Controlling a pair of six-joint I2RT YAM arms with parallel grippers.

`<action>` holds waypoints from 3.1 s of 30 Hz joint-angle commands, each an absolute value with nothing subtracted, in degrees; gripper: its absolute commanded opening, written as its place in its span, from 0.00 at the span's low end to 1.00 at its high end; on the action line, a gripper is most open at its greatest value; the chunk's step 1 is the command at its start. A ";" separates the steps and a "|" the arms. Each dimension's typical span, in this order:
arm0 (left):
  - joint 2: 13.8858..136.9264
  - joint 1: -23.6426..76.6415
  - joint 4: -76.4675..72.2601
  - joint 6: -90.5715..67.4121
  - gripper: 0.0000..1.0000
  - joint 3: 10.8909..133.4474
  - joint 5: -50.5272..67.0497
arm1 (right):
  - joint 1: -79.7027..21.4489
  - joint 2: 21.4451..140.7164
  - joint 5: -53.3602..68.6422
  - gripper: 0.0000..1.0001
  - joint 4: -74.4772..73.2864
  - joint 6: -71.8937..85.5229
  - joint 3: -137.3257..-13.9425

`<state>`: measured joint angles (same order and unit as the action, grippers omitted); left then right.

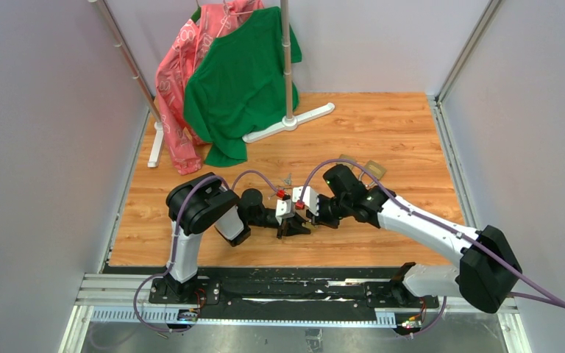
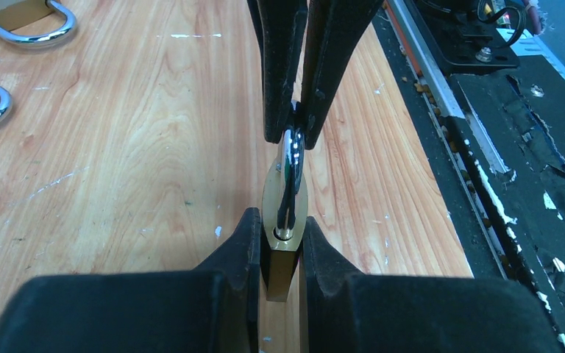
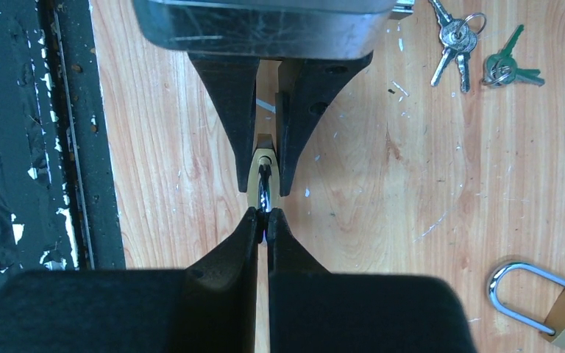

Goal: Lock with the key
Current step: Lock the lock.

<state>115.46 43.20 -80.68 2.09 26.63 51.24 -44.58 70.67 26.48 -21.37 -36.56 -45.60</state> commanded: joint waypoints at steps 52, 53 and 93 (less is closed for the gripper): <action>112.05 39.20 -80.78 -3.47 0.00 23.82 45.48 | -52.65 69.64 10.94 0.00 3.52 6.34 -20.82; 111.95 39.09 -80.29 -2.94 0.00 24.08 46.18 | -52.71 69.16 9.96 0.00 4.12 7.83 -20.11; 87.33 34.41 -26.86 22.15 0.00 25.28 34.12 | -62.05 89.10 3.71 0.00 32.41 -1.01 -12.59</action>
